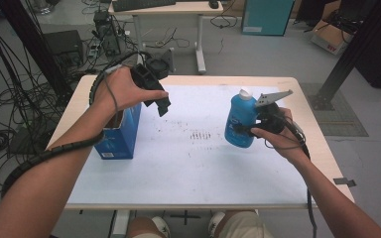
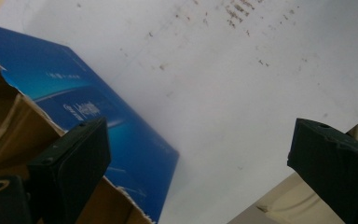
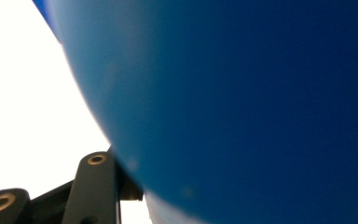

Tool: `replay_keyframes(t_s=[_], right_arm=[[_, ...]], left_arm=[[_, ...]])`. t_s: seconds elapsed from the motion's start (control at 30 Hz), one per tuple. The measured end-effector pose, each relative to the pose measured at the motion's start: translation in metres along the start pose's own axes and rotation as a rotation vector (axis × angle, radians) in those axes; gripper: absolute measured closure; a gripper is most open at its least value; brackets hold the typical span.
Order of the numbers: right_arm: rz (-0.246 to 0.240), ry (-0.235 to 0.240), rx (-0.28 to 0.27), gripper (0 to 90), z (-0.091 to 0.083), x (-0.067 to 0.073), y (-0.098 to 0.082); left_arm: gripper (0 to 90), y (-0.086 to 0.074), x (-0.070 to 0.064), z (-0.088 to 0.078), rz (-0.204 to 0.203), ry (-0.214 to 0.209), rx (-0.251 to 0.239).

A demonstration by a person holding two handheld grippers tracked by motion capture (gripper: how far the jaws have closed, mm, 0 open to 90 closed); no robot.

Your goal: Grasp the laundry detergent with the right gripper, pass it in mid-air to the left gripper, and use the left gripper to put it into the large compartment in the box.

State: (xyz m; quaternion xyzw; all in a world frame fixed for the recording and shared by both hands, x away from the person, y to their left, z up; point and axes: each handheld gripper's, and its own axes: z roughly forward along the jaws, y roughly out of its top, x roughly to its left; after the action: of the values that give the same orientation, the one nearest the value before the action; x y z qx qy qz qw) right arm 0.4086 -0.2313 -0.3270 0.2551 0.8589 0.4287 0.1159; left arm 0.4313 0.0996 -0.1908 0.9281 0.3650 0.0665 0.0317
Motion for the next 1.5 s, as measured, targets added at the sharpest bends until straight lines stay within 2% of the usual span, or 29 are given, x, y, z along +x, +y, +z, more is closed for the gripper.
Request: replay_keyframes(t_s=[0.03,0.17,0.23,0.27,0.33,0.4,0.43,0.47,0.57,0.63,0.67,0.7,0.73,0.77,0.9,0.93,1.07,1.17,1.33,1.5], right_arm=[[0.0,0.0,0.0,44.7,0.0,0.0,0.0],[0.0,0.031,0.019,44.6,0.002,0.002,0.021],[-0.008,0.043,0.024,44.6,0.005,0.004,0.029],[-0.008,0.043,0.024,44.6,0.005,0.004,0.029],[-0.017,0.068,0.028,44.4,0.011,0.006,0.041],[-0.03,0.081,0.028,44.4,0.013,0.006,0.045],[-0.03,0.094,0.032,44.3,0.018,0.01,0.053],[-0.036,0.103,0.034,44.3,0.02,0.011,0.057],[-0.046,0.122,0.034,44.3,0.027,0.014,0.066],[-0.057,0.142,0.036,44.3,0.032,0.017,0.073],[-0.065,0.155,0.034,44.3,0.036,0.019,0.078],[-0.07,0.164,0.039,44.3,0.04,0.022,0.083],[-0.102,0.174,0.036,44.2,0.043,0.022,0.087],[-0.114,0.184,0.03,44.2,0.047,0.024,0.09],[-0.135,0.215,0.038,44.2,0.056,0.032,0.101],[-0.139,0.222,0.035,44.2,0.058,0.034,0.103],[-0.155,0.245,0.036,44.2,0.067,0.041,0.111],[-0.182,0.285,0.029,44.1,0.077,0.05,0.119],[-0.2,0.313,0.034,44.0,0.088,0.059,0.124],[-0.22,0.343,0.04,44.0,0.099,0.066,0.126]], left_arm=[[6.1,0.0,0.0,0.0,0.0,0.0,0.0],[6.1,0.002,0.004,-0.011,0.055,0.005,-0.013],[6.2,0.004,0.006,-0.019,0.101,0.007,-0.016],[6.1,0.004,0.006,-0.019,0.101,0.007,-0.016],[6.2,0.006,0.007,-0.026,0.148,0.008,-0.028],[6.1,0.007,0.006,-0.027,0.157,0.006,-0.031],[5.9,0.009,0.005,-0.032,0.191,0.002,-0.029],[6.0,0.01,0.005,-0.034,0.208,-0.003,-0.033],[5.9,0.012,0.003,-0.038,0.228,-0.011,-0.04],[5.8,0.016,0.002,-0.043,0.261,-0.018,-0.043],[5.5,0.016,0.001,-0.044,0.261,-0.025,-0.046],[5.1,0.018,0.0,-0.046,0.278,-0.027,-0.048],[4.5,0.018,-0.001,-0.048,0.285,-0.03,-0.053],[4.2,0.018,-0.001,-0.048,0.285,-0.03,-0.053],[4.3,0.019,-0.002,-0.053,0.314,-0.046,-0.05],[4.3,0.019,-0.003,-0.055,0.333,-0.044,-0.047],[4.4,0.018,-0.004,-0.056,0.345,-0.049,-0.046],[4.3,0.016,-0.006,-0.058,0.375,-0.052,-0.046],[4.3,0.015,-0.007,-0.059,0.4,-0.051,-0.038],[4.2,0.013,-0.008,-0.059,0.422,-0.082,-0.04]])
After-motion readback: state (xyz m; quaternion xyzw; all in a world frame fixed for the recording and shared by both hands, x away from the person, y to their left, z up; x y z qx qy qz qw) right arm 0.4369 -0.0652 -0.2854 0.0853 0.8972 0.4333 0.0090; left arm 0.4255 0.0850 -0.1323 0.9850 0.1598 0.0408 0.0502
